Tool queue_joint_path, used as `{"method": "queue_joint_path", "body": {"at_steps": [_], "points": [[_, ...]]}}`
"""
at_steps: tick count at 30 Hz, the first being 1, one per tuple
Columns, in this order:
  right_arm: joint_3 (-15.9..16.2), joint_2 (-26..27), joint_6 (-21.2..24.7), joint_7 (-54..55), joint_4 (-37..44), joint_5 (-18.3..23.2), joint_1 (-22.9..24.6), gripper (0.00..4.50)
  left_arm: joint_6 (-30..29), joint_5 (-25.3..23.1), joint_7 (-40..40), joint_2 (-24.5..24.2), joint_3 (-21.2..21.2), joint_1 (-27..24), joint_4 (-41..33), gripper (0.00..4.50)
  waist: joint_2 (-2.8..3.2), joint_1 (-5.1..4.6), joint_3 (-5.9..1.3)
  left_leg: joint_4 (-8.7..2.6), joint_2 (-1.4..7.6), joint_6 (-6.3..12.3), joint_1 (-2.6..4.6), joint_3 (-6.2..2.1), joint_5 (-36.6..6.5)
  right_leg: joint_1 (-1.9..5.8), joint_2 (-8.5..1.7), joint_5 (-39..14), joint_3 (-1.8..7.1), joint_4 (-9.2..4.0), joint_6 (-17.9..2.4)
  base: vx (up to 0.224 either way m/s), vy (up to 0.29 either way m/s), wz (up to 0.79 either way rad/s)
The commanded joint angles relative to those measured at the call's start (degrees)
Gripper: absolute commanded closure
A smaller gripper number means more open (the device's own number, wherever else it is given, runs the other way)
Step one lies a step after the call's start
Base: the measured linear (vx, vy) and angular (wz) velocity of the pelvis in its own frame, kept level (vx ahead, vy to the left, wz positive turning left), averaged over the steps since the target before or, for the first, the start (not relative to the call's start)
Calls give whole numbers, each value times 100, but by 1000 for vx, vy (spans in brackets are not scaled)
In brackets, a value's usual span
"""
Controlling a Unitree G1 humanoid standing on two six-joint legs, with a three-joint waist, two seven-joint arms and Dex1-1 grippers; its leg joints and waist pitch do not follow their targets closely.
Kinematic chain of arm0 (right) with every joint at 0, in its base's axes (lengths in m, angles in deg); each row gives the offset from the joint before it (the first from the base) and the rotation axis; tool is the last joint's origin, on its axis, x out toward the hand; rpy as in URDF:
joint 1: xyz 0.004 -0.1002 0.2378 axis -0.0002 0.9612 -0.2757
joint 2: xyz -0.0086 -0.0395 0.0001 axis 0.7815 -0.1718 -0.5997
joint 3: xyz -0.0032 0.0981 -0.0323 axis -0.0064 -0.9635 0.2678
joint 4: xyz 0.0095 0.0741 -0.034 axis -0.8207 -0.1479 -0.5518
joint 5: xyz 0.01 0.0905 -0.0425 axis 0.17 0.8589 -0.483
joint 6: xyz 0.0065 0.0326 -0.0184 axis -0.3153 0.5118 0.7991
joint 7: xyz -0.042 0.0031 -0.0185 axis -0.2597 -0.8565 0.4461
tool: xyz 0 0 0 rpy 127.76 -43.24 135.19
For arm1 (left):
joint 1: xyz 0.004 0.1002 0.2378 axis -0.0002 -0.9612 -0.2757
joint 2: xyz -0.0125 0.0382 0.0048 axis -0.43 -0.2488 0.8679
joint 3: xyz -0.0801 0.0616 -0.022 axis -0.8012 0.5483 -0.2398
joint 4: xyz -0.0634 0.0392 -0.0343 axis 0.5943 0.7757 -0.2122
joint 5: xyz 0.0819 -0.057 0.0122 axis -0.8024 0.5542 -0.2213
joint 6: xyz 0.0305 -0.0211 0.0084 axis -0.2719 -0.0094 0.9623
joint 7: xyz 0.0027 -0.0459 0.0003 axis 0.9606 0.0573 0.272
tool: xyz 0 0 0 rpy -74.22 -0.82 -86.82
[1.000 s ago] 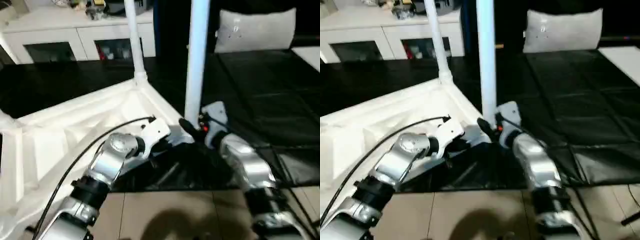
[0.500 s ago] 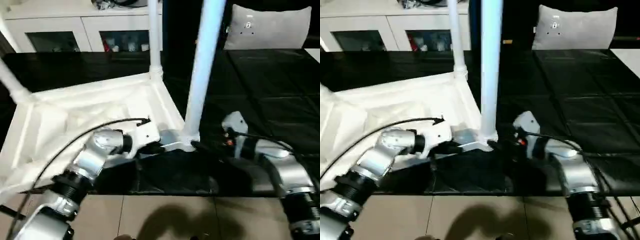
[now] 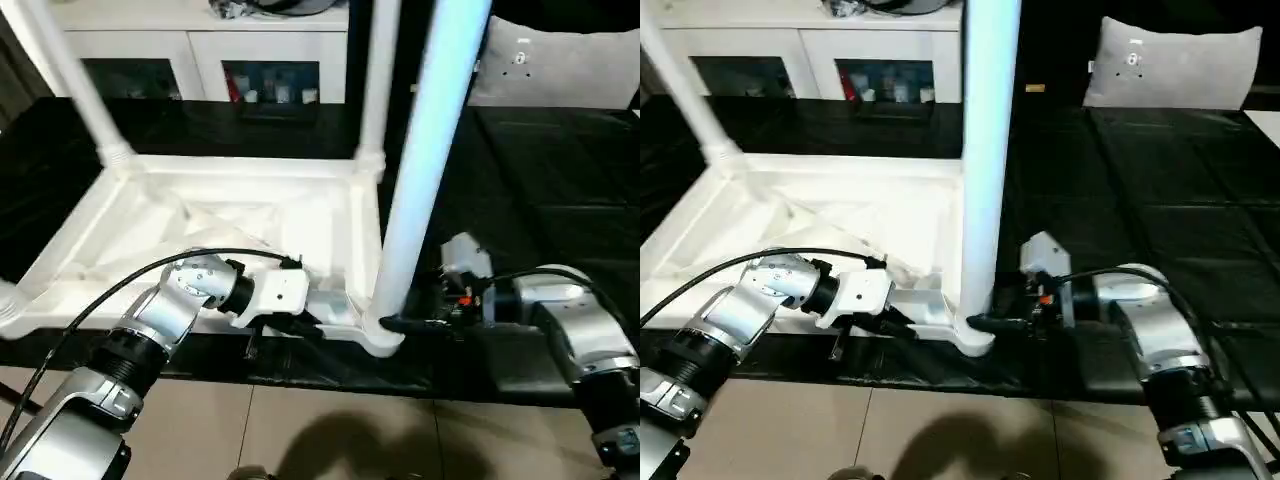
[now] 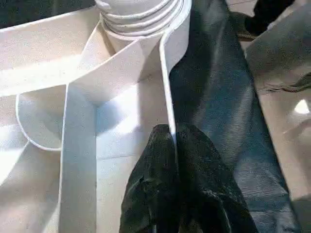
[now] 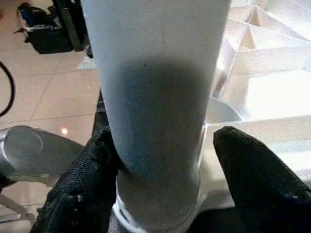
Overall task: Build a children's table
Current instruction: Rotate leg to tighten
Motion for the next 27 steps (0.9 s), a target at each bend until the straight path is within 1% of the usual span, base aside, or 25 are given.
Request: {"method": "queue_joint_path", "body": {"at_steps": [1,2,3,4,5,6,8,10,11,12,13,14,15,17,18,20,21,22,23,24,25,26,27], "points": [[-27,-17,41,-20,-24,52,-89,147,154,-105,-287,30,341,-30,-39,450,-114,-21,-420,-360,61,591,-32,140,-733,382,-197,-985,256,-375,-1283,0,0,0],[-6,-9,29,-44,-52,63,-100,163,207,-98,-314,35,346,-21,-3,450,-128,-27,-413,-366,57,540,-34,149,-794,384,-195,-1140,259,-389,-1213,0,0,0],[65,7,119,-186,-75,121,-102,169,281,-99,-355,35,352,-34,21,450,-165,-21,-417,-370,55,532,-34,155,-796,388,-196,-1187,262,-386,-1176,0,0,0],[65,7,119,-186,-75,121,-102,169,281,-99,-355,35,352,-34,21,450,-152,-16,-416,-371,57,535,-30,157,-794,382,-197,-1202,264,-387,-1172,0,0,0],[87,6,163,-243,-72,144,-99,194,287,-99,-367,36,349,-38,21,450,-144,-17,-418,-370,61,535,-30,159,-786,377,-196,-1194,267,-387,-1169,0,0,0],[110,11,240,-357,-69,172,-93,194,311,-89,-406,34,343,-41,34,450,-148,-17,-423,-364,61,540,-26,167,-756,372,-190,-1091,271,-379,-1192,0,0,0],[120,11,282,-402,-59,186,-83,211,320,-84,-419,28,340,-43,38,450,-156,-10,-428,-364,65,555,-24,168,-732,372,-196,-1024,273,-375,-1212,0,0,0],[135,13,336,-445,-39,205,-68,226,327,-76,-432,14,335,-48,36,450,-162,-7,-427,-364,67,544,-18,171,-753,368,-196,-1035,275,-373,-1218,0,0,0],[160,14,390,-481,-22,244,-50,245,343,-66,-452,0,332,-50,45,450,-116,-2,-420,-369,60,526,-17,170,-798,369,-196,-1105,272,-385,-1212,0,0,0],[183,21,441,-501,9,282,-26,245,345,-57,-476,-14,333,-57,45,450,-131,-6,-419,-370,60,518,-16,174,-826,370,-196,-1139,272,-397,-1197,0,0,0],[183,21,441,-501,9,282,-26,250,345,-57,-476,-14,333,-57,45,450,-108,-8,-420,-372,61,486,-16,171,-870,371,-196,-1181,272,-404,-1181,0,0,0],[202,38,507,-514,63,330,10,254,354,-47,-503,-17,336,-67,60,450,-73,-2,-423,-371,59,464,-9,164,-880,369,-197,-1188,270,-398,-1179,0,0,0],[197,51,553,-515,115,352,39,256,341,-40,-501,-5,336,-78,70,450,-104,-11,-423,-371,55,455,-19,169,-877,378,-192,-1181,270,-404,-1172,0,0,0],[195,54,563,-513,128,357,46,257,330,-35,-501,-1,334,-81,70,450,-107,-4,-427,-373,55,444,-16,167,-853,381,-190,-1173,269,-398,-1172,0,0,0],[165,97,659,-481,246,418,120,257,180,7,-464,49,297,-112,54,450,-80,-8,-426,-374,59,433,-11,167,-865,378,-187,-1160,270,-405,-1174,0,0,0],[165,97,659,-481,246,418,120,257,180,7,-464,49,297,-112,54,450,-92,-1,-429,-374,58,434,-10,166,-896,379,-190,-1160,268,-401,-1188,0,0,0],[135,141,734,-416,346,472,188,257,0,30,-381,93,251,-132,11,450,-85,-8,-425,-379,57,421,-9,172,-893,382,-183,-1152,271,-404,-1190,0,0,0],[132,220,826,-189,467,452,273,257,-303,98,-209,177,145,-159,-87,450,-86,4,-420,-378,57,422,-9,167,-889,379,-186,-1179,269,-409,-1186,0,0,0],[140,350,945,235,589,343,356,257,-707,173,39,279,6,-193,-242,450,-88,1,-422,-386,68,395,-4,165,-860,382,-191,-1164,276,-393,-1184,0,0,0],[146,443,1014,562,635,225,382,257,-940,206,186,328,-70,-212,-349,450,-89,-11,-390,-403,60,371,-10,167,-935,370,-188,-1337,271,-424,-1148,0,0,0],[146,443,1014,562,635,225,382,257,-940,206,186,328,-70,-212,-349,450,-90,-32,-374,-417,53,324,-7,168,-1053,372,-188,-1556,266,-441,-1086,0,0,0],[19,747,1208,1313,513,67,304,257,-1305,265,399,397,-179,-249,-559,450,-71,-62,-358,-435,36,230,22,164,-1271,355,-188,-2032,258,-487,-947,0,0,0],[-83,970,1325,1813,419,-14,233,257,-1561,305,552,451,-254,-271,-712,450,-92,-100,-342,-447,8,152,16,147,-1417,359,-191,-2480,236,-532,-779,0,0,0]]}}
